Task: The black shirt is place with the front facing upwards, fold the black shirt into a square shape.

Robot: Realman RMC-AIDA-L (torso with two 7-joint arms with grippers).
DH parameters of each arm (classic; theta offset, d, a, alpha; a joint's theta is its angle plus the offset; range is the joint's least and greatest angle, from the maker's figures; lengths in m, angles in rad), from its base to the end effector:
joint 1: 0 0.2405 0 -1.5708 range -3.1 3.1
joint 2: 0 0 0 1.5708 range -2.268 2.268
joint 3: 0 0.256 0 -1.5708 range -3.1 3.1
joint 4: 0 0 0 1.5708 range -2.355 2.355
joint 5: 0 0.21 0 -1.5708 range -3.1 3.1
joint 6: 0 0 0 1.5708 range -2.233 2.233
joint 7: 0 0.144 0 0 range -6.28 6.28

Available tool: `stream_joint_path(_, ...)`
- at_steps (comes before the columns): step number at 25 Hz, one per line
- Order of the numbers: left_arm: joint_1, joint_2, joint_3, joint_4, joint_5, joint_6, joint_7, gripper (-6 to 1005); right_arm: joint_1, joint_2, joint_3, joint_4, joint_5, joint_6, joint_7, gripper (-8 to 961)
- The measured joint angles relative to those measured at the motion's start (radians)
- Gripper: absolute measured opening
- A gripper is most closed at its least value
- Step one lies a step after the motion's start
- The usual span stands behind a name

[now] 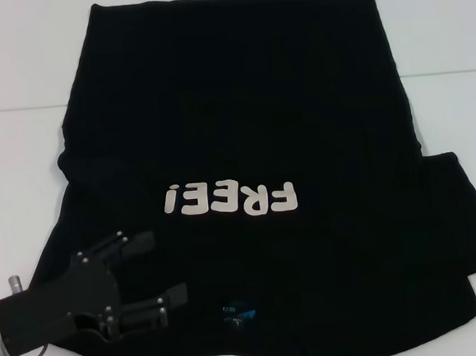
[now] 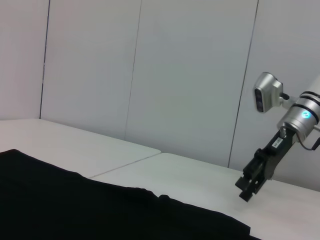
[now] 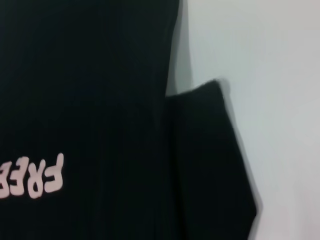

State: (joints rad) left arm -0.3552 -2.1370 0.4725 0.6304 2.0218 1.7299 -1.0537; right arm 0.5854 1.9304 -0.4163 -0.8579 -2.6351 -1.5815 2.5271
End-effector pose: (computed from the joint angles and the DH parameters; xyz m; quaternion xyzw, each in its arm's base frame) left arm -0.2997 0.2619 -0.0014 -0.9175 -0.1683 -0.3099 0.1840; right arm 0.3402 0.3387 0.1070 -0.6875 0.6947 0.0696 0.1998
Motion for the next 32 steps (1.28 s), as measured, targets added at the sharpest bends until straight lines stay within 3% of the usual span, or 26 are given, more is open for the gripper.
stream_joint_path(16, -0.001, -0.002, 0.000, 0.000, 0.000, -0.014, -0.017, 943, 0.044, -0.008, -0.071, 0.134, -0.002, 0.147, 0.001, 790)
stream_joint_path(32, 0.002, -0.005, 0.000, 0.000, 0.000, -0.021, -0.017, 943, 0.073, 0.000, -0.114, 0.182, -0.002, 0.216, 0.000, 791)
